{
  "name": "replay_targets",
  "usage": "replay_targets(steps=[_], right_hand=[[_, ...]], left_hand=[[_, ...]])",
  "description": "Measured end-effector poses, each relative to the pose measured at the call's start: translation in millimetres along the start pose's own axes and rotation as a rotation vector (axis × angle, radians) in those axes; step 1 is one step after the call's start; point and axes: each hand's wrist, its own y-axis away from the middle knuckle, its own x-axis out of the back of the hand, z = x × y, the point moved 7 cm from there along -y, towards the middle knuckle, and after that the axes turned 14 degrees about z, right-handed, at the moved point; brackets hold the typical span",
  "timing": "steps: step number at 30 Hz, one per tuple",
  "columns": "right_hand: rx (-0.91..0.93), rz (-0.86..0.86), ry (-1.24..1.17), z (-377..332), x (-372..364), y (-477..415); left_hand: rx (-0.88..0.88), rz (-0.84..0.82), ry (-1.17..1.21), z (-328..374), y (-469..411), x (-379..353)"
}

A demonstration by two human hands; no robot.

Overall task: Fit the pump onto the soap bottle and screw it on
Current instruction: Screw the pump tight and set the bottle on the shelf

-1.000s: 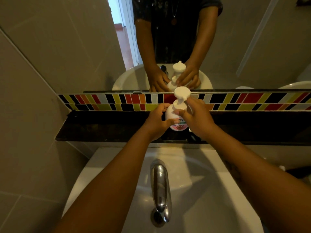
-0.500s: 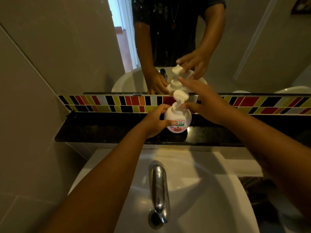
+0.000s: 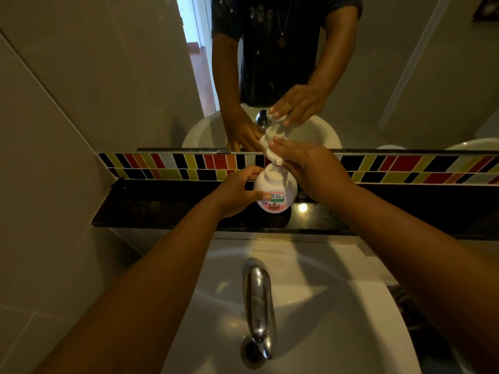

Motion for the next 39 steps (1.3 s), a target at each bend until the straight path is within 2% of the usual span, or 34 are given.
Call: replay_targets(steps=[2,5,11,15,19,21,27,31,39], right_hand=[[-0.019,-0.067,-0.025,-6,-10,-4],[-0.016,-0.017,-0.138,-18,-10,-8],[0.018,0.009,-0.097,-18,-6,-10],[-0.002,-0.032,-0.108,-13,-14,-11],[-0.13,0.237,-0.332,-4,-13,6],[-0.193,0.298,-0.363,6,-19,19],[-0.446,0.248,-0.377,47,-52,44],[-0.457,0.206,-0.441,53,-67,42],[-0.585,0.267,-0.438,68,-83,27]], left_hand=[[0.011,0.013,-0.003,-4,1,7],[0.032,0.017,0.009,-8,2,16],[0.047,0.003,0.025,-6,2,17],[0.049,0.016,0.015,-8,2,17],[0.022,0.005,-0.029,-7,2,18],[0.018,0.0,-0.024,-8,5,20],[0.007,0.149,0.03,-25,16,27],[0.024,0.197,0.11,-32,15,27],[0.035,0.238,0.198,-34,2,30]])
